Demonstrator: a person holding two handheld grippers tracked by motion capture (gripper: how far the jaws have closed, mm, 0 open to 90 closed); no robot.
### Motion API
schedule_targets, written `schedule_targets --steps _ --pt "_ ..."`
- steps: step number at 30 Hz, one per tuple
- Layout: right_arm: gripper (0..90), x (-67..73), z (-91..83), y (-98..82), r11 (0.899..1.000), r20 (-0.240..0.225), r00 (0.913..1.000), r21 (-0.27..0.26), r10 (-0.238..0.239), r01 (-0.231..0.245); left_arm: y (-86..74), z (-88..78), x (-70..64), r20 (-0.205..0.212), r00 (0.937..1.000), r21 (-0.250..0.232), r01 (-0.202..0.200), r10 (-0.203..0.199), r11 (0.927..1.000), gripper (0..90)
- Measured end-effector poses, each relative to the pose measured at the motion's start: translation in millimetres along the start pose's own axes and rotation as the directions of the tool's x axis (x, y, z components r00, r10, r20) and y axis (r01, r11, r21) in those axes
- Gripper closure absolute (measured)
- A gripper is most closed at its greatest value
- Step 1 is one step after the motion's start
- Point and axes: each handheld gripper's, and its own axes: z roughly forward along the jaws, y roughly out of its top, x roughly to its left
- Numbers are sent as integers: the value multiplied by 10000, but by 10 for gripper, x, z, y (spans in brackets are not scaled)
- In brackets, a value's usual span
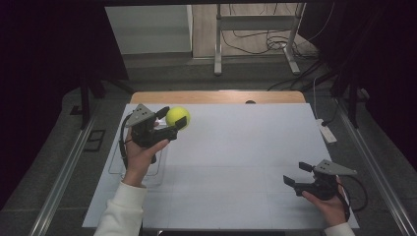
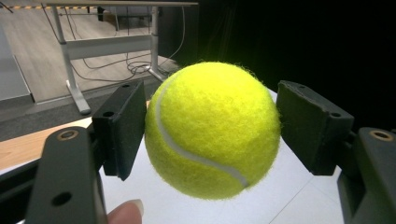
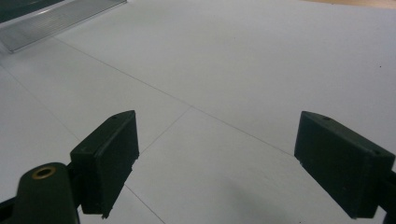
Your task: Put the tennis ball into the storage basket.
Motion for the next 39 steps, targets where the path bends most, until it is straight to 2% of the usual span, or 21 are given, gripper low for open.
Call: schedule_targets --steps 17,26,39 --pt "141 -3 0 2 10000 -28 10000 27 1 -1 -34 -18 180 -599 9980 103 192 -186 9998 282" --pt "141 -8 -3 9 10000 -72 10000 -52 -23 23 -55 37 283 -1008 9945 275 322 -293 9991 282" --pt "141 0 -11 8 10000 -65 10000 -61 -16 16 -39 32 399 -1535 9880 449 219 -148 9987 282"
